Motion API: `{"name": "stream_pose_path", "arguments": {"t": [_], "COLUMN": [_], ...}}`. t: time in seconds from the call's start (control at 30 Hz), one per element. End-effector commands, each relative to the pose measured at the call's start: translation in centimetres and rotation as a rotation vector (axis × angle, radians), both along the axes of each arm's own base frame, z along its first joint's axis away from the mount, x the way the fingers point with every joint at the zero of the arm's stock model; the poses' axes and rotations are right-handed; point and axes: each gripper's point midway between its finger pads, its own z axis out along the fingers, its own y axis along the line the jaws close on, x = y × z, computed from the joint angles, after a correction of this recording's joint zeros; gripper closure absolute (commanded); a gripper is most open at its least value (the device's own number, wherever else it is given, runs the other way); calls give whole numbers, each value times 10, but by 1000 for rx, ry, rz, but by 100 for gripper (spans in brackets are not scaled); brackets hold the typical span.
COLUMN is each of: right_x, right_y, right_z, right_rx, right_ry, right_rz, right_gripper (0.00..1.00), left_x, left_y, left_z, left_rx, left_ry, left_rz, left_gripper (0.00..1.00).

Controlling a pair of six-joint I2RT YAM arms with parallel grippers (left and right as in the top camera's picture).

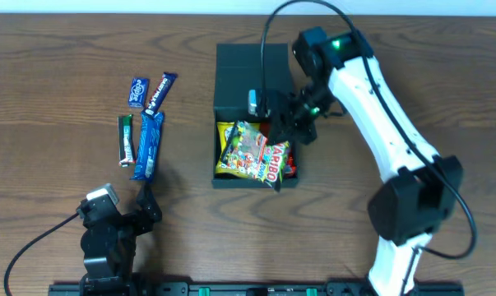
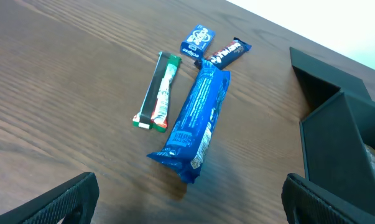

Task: Pack container
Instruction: 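Lift the Haribo bag and carry it over the box with the right gripper, then lower the Haribo bag into the box front and release it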

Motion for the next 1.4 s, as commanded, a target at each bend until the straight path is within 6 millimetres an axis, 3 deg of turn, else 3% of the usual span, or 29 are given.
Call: {"name": "stream_pose_path", "arguments": {"t": [0.0,0.2,0.53,0.87,1.37], "right_x": [11,17,24,33,35], "right_y": [5,3,4,15,30], "right_z": [-8,-31,-40,-63,-81], "right_rx": [46,47,107,156,209], "right_ry": [-50,-25,-23,-3,-11], "right_rz": [122,163,183,186,227], "right_gripper": [99,99,99,99,99], "left_x": [-1,-1,-1,-1,-1], "left_y": [3,2,2,2,3], "left_z": [-7,-7,-7,-7,-7], "left_rx": [17,17,17,17,17], "left_ry": [15,15,15,15,15], "left_rz": [7,6,6,7,7], "left_gripper": [5,5,5,5,5]}}
